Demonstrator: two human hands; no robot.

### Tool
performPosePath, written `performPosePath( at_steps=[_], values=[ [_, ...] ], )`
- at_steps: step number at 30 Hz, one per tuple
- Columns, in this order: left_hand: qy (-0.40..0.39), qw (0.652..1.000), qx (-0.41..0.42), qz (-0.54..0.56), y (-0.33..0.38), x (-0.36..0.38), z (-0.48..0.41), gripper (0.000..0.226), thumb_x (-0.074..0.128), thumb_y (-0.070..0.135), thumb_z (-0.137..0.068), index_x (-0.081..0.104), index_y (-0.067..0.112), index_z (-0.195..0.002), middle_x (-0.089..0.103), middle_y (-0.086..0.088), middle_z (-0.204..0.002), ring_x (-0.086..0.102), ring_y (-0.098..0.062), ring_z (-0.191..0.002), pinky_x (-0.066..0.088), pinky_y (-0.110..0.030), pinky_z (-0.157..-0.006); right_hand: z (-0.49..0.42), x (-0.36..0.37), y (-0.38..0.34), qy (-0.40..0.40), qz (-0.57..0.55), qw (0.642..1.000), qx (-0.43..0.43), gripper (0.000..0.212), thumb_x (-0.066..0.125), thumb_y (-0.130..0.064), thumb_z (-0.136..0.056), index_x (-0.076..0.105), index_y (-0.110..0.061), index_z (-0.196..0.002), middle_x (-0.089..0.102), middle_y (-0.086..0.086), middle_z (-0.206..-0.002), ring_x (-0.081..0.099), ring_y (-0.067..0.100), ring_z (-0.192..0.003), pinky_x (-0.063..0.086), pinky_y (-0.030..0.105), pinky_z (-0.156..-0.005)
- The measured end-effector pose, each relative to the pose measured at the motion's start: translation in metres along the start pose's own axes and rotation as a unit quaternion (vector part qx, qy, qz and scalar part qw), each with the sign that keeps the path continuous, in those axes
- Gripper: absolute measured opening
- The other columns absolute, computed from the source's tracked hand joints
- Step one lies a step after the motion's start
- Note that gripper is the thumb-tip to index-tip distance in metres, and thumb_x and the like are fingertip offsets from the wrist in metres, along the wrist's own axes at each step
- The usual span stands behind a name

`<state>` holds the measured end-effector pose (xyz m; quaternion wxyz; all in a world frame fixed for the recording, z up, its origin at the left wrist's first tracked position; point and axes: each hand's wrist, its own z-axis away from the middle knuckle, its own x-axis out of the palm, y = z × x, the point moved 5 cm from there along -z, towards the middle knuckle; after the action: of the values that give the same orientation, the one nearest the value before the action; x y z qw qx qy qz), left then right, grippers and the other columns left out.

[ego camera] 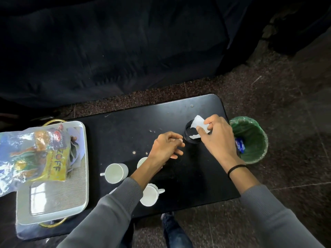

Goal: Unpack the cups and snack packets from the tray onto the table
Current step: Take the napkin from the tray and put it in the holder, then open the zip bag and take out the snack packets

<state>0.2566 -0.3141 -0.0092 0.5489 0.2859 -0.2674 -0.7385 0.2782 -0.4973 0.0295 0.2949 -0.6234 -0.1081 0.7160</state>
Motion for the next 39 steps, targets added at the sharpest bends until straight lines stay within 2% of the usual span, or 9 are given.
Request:
performPosePath(
  at_steps=[3,9,17,21,25,29,33,36,39],
  values=[
    [0.012,1.0,0.005,0.006,0.0,-0.017,0.009,0.015,0.059,0.013,-0.099,0.069,0.013,-0.11,0.079,-0.007,-0.097,0.073,-0.019,-0.071,0.057,-0.031,-0.065,0.013,0.003,-0.021,0.001,-0.002,1.0,-0.021,0.019,0.074,-0.028,-0.093,0.064,-0.016,-0.104,0.054,-0.003,-0.095,0.053,0.017,-0.084,0.04,0.031,-0.071],
    [0.043,0.999,0.012,0.027,-0.012,-0.062,0.028,0.015,0.06,0.013,-0.098,0.069,0.013,-0.111,0.079,-0.005,-0.095,0.074,-0.018,-0.07,0.058,-0.029,-0.062,0.04,0.027,-0.073,-0.082,-0.005,0.994,-0.069,0.011,0.071,-0.03,-0.095,0.07,-0.019,-0.096,0.072,-0.001,-0.096,0.068,0.019,-0.089,0.059,0.039,-0.076],
    [0.116,0.992,0.03,0.028,-0.054,-0.158,0.06,0.012,0.064,0.015,-0.097,0.07,0.017,-0.106,0.079,0.0,-0.088,0.073,-0.012,-0.067,0.056,-0.018,-0.056,0.083,0.088,-0.16,-0.165,0.01,0.978,-0.126,0.011,0.069,-0.028,-0.096,0.07,-0.018,-0.099,0.074,-0.001,-0.1,0.069,0.019,-0.093,0.059,0.043,-0.078],
    [0.137,0.989,0.011,0.059,-0.087,-0.217,0.076,0.014,0.066,0.01,-0.091,0.07,0.015,-0.103,0.079,-0.004,-0.09,0.071,-0.016,-0.069,0.056,-0.027,-0.06,0.106,0.132,-0.211,-0.193,0.008,0.97,-0.151,0.008,0.07,-0.027,-0.095,0.069,-0.018,-0.096,0.073,-0.001,-0.095,0.069,0.018,-0.086,0.059,0.038,-0.071],
    [0.181,0.981,0.001,0.064,-0.12,-0.278,0.093,0.014,0.063,0.009,-0.093,0.071,0.016,-0.102,0.078,-0.005,-0.089,0.07,-0.014,-0.068,0.055,-0.02,-0.054,0.128,0.18,-0.263,-0.227,0.017,0.958,-0.175,0.007,0.069,-0.026,-0.095,0.069,-0.019,-0.095,0.072,-0.003,-0.093,0.068,0.019,-0.084,0.059,0.038,-0.069],
    [0.279,0.96,-0.005,-0.006,-0.15,-0.355,0.106,0.015,0.063,0.016,-0.094,0.073,0.017,-0.106,0.076,-0.004,-0.094,0.07,-0.019,-0.081,0.056,-0.033,-0.068,0.147,0.233,-0.318,-0.26,0.025,0.944,-0.202,0.007,0.067,-0.025,-0.096,0.068,-0.018,-0.095,0.072,-0.002,-0.097,0.068,0.02,-0.085,0.06,0.04,-0.07],
    [0.374,0.925,-0.004,-0.062,-0.173,-0.429,0.118,0.018,0.062,0.018,-0.093,0.075,0.018,-0.105,0.074,0.002,-0.091,0.068,-0.016,-0.081,0.05,-0.027,-0.062,0.158,0.282,-0.37,-0.299,0.038,0.927,-0.222,0.008,0.066,-0.024,-0.098,0.069,-0.017,-0.098,0.074,-0.001,-0.101,0.069,0.021,-0.092,0.06,0.043,-0.077],
    [0.421,0.9,-0.013,-0.111,-0.195,-0.478,0.12,0.02,0.065,0.015,-0.093,0.076,0.016,-0.109,0.074,-0.003,-0.111,0.066,-0.023,-0.104,0.051,-0.035,-0.082,0.163,0.311,-0.403,-0.314,0.037,0.921,-0.228,0.008,0.064,-0.023,-0.099,0.069,-0.016,-0.097,0.074,-0.001,-0.1,0.068,0.022,-0.093,0.059,0.045,-0.079],
    [0.451,0.873,-0.048,-0.176,-0.222,-0.518,0.119,0.031,0.067,0.016,-0.091,0.068,0.012,-0.121,0.063,-0.012,-0.127,0.05,-0.034,-0.119,0.039,-0.041,-0.096,0.167,0.336,-0.428,-0.314,0.045,0.919,-0.232,0.01,0.064,-0.025,-0.099,0.068,-0.016,-0.097,0.075,-0.002,-0.098,0.069,0.02,-0.092,0.059,0.043,-0.078]
  ],
)
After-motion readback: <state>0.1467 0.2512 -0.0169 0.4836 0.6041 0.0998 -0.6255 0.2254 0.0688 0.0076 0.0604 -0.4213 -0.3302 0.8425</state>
